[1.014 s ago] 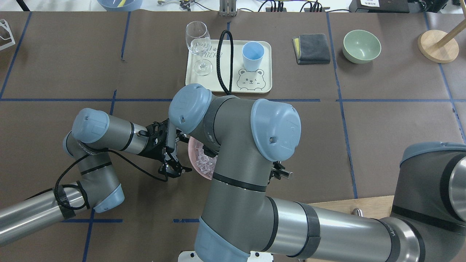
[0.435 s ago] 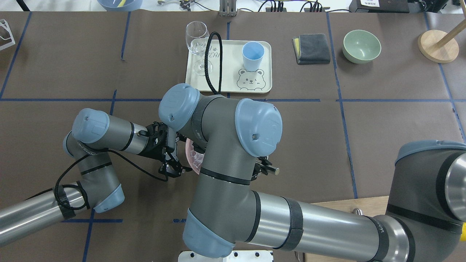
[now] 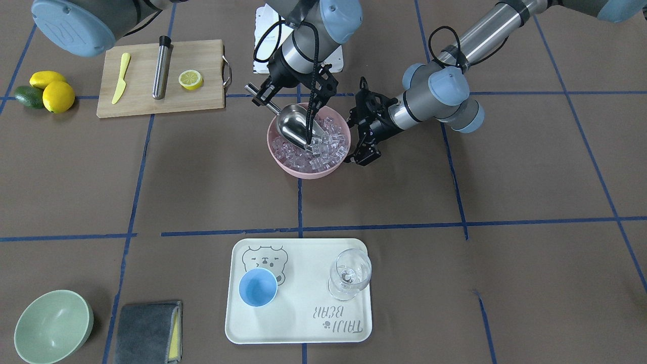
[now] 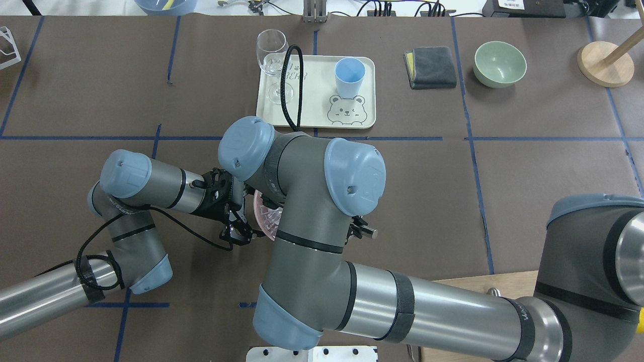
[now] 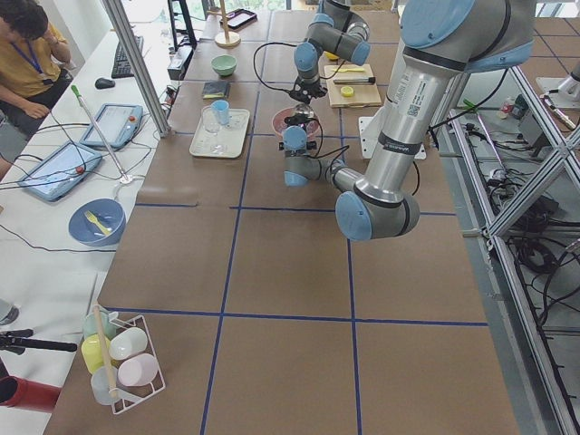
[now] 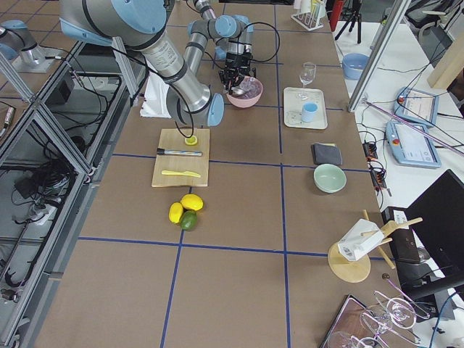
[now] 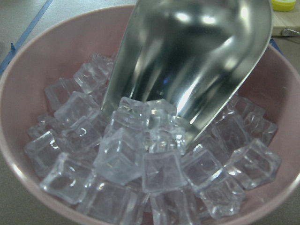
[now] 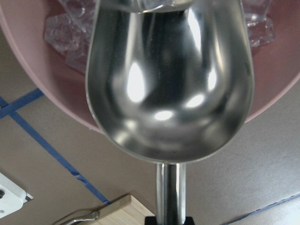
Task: Put ice in cup with scoop
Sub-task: 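Dig the scoop into the ice cubes while the left gripper holds the bowl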
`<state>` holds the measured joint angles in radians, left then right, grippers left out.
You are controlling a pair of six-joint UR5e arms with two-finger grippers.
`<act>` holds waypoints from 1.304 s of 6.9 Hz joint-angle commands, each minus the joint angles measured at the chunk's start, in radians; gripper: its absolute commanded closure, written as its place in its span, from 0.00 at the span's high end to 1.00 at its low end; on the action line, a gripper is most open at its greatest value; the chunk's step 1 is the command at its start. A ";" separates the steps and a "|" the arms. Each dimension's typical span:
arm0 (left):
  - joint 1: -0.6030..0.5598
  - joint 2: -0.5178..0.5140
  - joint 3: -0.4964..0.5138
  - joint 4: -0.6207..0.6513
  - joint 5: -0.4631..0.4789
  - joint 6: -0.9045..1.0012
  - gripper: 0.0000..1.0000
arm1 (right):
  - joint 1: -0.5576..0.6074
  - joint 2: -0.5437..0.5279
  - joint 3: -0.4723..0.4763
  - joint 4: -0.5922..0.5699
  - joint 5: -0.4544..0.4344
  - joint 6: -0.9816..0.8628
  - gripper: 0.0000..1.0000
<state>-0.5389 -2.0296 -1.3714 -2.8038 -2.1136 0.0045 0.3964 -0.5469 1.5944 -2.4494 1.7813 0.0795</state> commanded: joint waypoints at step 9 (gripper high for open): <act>0.000 -0.011 0.000 0.003 0.015 0.000 1.00 | 0.001 -0.157 0.083 0.241 -0.005 0.054 0.00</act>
<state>-0.5384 -2.0358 -1.3715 -2.8022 -2.1049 0.0046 0.3937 -0.6757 1.6306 -2.2103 1.7792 0.1332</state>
